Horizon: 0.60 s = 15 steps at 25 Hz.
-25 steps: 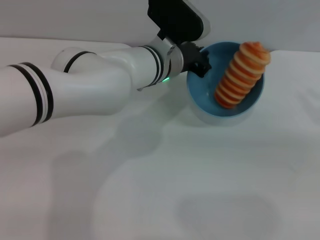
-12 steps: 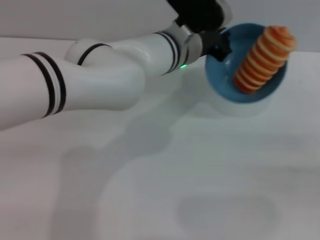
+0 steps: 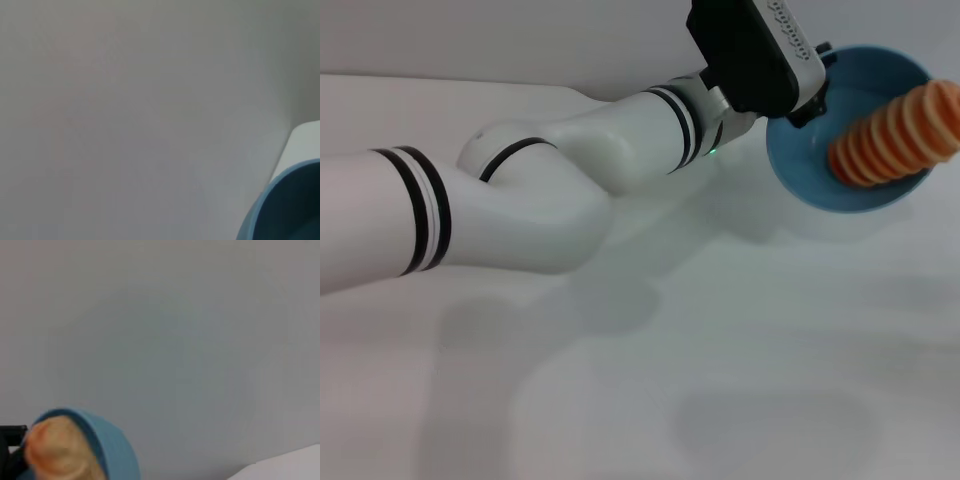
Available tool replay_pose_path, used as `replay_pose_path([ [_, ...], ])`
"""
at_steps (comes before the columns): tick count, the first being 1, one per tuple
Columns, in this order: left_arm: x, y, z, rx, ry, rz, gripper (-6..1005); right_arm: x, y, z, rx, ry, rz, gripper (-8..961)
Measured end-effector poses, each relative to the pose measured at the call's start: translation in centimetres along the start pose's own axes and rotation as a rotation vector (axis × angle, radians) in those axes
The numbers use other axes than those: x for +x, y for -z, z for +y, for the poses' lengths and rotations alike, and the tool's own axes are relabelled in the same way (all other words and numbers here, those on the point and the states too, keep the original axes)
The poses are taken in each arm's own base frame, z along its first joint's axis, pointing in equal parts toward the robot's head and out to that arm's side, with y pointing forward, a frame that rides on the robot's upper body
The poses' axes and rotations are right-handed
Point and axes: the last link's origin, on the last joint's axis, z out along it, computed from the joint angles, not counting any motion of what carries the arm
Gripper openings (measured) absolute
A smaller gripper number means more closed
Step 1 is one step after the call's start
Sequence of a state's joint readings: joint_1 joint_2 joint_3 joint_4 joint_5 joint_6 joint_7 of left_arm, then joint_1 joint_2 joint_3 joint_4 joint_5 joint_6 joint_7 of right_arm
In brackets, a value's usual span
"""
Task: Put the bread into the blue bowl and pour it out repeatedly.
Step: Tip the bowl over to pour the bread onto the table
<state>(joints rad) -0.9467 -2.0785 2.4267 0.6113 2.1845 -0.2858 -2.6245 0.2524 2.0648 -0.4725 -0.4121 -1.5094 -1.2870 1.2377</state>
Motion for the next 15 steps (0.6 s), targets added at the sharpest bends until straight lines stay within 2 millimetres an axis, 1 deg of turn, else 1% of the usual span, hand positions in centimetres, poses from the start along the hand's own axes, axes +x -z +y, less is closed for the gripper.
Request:
replay_pose_path([
  [3,0.0,0.0,-0.5,0.021,0.0,0.012,0,0.1,0.1,-0.2,0.017,-0.004,0.002,421],
  [7,-0.1,0.1,-0.6,0.03,-0.006,0.02,0,0.4,-0.1,-0.6,0.049,-0.002,0.013,422],
  [12,-0.4,0.2,-0.8,0.036,-0.003,0.014,0,0.7,0.0,-0.5,0.061,0.033,-0.018,422],
  [15,-0.6,0.2,-1.0,0.042,0.023,0.0,1,1.2,-0.3,-0.1,0.075,0.053,-0.057,422],
])
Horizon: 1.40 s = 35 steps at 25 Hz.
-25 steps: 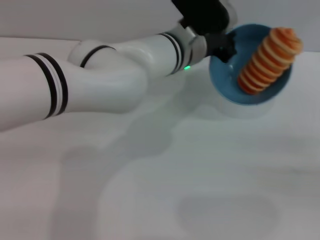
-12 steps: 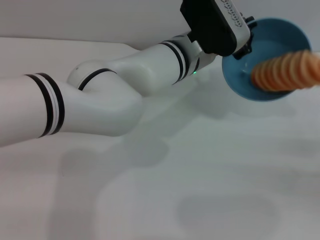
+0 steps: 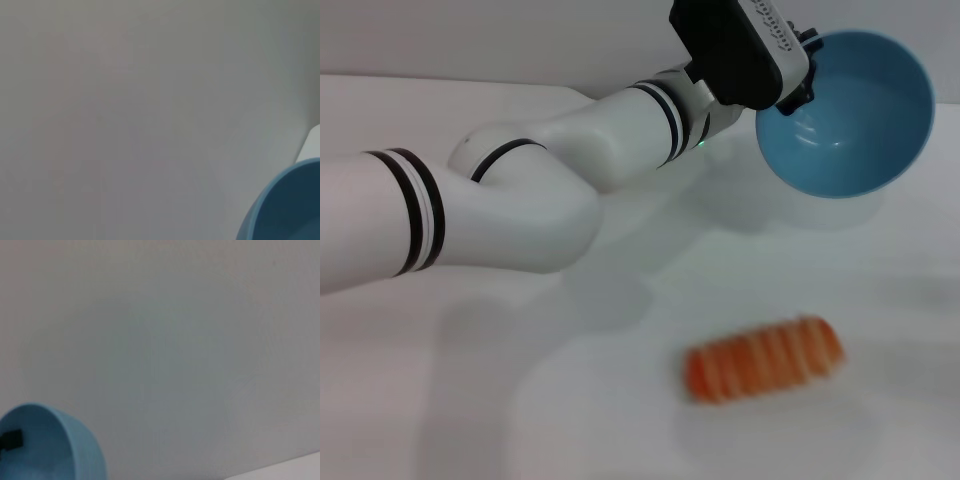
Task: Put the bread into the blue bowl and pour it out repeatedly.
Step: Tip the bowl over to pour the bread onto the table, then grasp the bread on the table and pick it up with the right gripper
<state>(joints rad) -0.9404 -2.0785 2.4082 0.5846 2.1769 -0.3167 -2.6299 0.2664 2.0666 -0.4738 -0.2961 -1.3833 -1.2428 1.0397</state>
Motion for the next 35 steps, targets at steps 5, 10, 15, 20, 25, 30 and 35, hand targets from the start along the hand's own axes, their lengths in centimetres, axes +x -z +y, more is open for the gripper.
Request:
replay_pose_path([
  [5,-0.3,-0.1,-1.1,0.029,0.057,-0.034,1,0.3,-1.1,0.9,-0.091,-0.13,0.121,423],
  [10,-0.9,-0.3,-3.2,0.069,0.159,-0.107,1,-0.1,-1.8,1.6,-0.159,-0.253,0.282,423],
  [15,-1.6,-0.2,-4.2,0.095,0.206,-0.139,1,0.5,-3.8,3.9,-0.235,-0.33,0.472,424],
  [20,-2.2,0.0,-4.3,0.1,0.224,-0.157,0,1.8,-6.1,6.3,-0.272,-0.366,0.636,424],
  [25,-2.5,0.2,-4.3,0.104,0.253,-0.162,0,3.0,-6.6,7.4,-0.259,-0.366,0.784,425],
  [30,-2.9,0.3,-4.3,0.108,0.258,-0.168,1,3.5,-6.2,7.8,-0.257,-0.397,0.839,450],
  [35,-3.2,0.4,-4.4,0.116,0.259,-0.172,0,4.5,-6.2,8.8,-0.281,-0.378,0.908,476],
])
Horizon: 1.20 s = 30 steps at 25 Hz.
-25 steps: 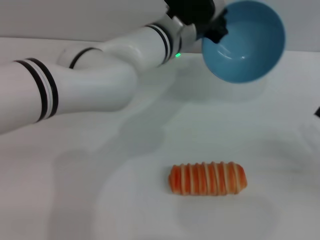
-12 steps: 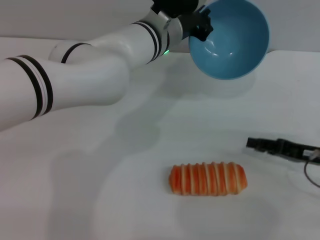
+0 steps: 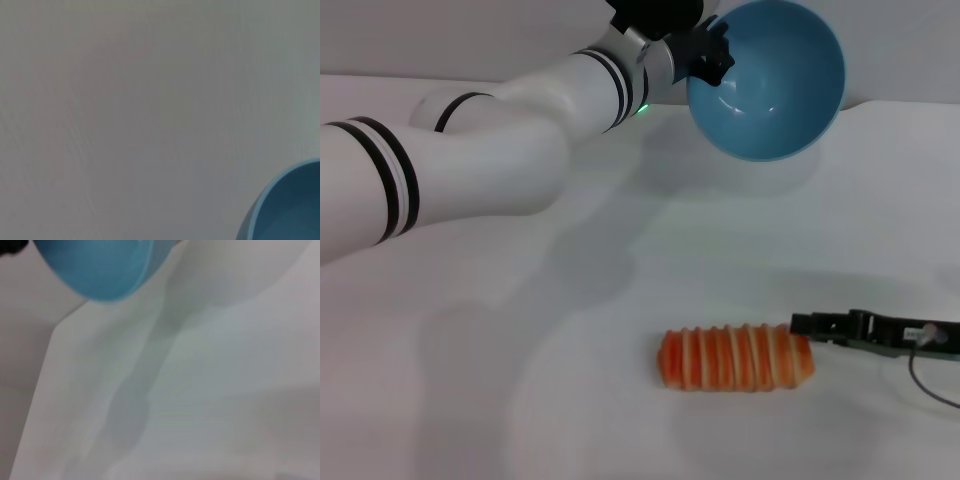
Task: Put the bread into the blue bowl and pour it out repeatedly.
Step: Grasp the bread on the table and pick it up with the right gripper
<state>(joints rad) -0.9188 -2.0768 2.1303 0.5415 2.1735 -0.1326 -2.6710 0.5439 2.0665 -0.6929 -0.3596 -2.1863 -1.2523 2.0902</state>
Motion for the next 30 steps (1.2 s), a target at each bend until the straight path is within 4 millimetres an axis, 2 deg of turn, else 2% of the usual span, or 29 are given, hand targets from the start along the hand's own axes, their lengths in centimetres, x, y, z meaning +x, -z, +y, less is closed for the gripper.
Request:
replay_pose_path([
  [9,-0.1,0.0,-0.1,0.003,0.002,-0.002,1,0.4,0.5,-0.6,0.032,0.025,0.017,521],
  [13,-0.1,0.0,-0.1,0.004,0.0,-0.005,1,0.1,0.6,-0.7,0.038,0.03,0.006,590],
  [17,-0.1,0.0,-0.2,0.005,0.0,-0.004,0,-0.6,0.0,-0.5,0.055,0.051,-0.003,659],
  [19,-0.2,0.0,-0.2,0.007,0.001,-0.003,1,-0.7,-1.1,-0.1,0.056,0.053,0.006,694],
  [22,-0.2,0.0,-0.2,0.01,0.002,0.001,1,-0.7,-1.9,0.4,0.046,0.059,0.021,694],
  [30,-0.3,0.1,-0.2,0.011,0.006,0.001,0,-0.3,-2.2,0.6,0.032,0.037,0.035,691],
])
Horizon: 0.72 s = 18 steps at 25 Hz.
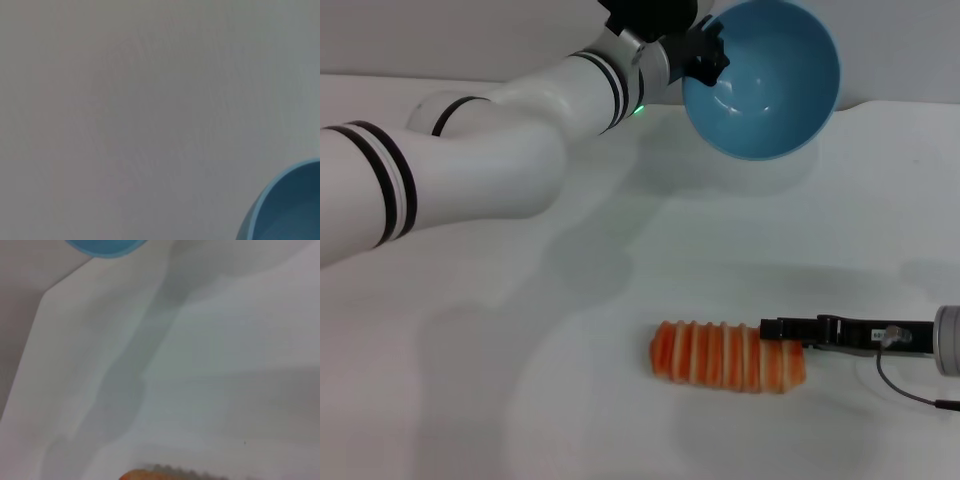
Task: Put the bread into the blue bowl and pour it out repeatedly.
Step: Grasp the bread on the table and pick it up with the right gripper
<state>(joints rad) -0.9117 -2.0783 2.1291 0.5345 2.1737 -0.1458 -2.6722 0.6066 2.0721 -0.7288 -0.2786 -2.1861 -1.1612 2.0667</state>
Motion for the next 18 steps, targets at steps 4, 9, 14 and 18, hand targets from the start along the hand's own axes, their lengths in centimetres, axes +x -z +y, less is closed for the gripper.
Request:
replay_pose_path([
  [4,0.05,0.02,0.11,-0.003,0.001,0.003,0,0.08,0.0,-0.02,-0.001,-0.004,0.0,682],
  [9,0.05,0.05,0.17,-0.004,0.001,0.004,1,0.15,-0.01,0.07,-0.007,0.004,0.005,671],
  [14,0.03,0.07,0.22,-0.005,0.009,0.004,0,0.02,0.04,0.17,-0.013,0.019,-0.001,567],
  [18,-0.05,0.08,0.23,-0.006,0.022,0.002,1,-0.39,0.1,0.7,-0.054,0.066,-0.041,484],
])
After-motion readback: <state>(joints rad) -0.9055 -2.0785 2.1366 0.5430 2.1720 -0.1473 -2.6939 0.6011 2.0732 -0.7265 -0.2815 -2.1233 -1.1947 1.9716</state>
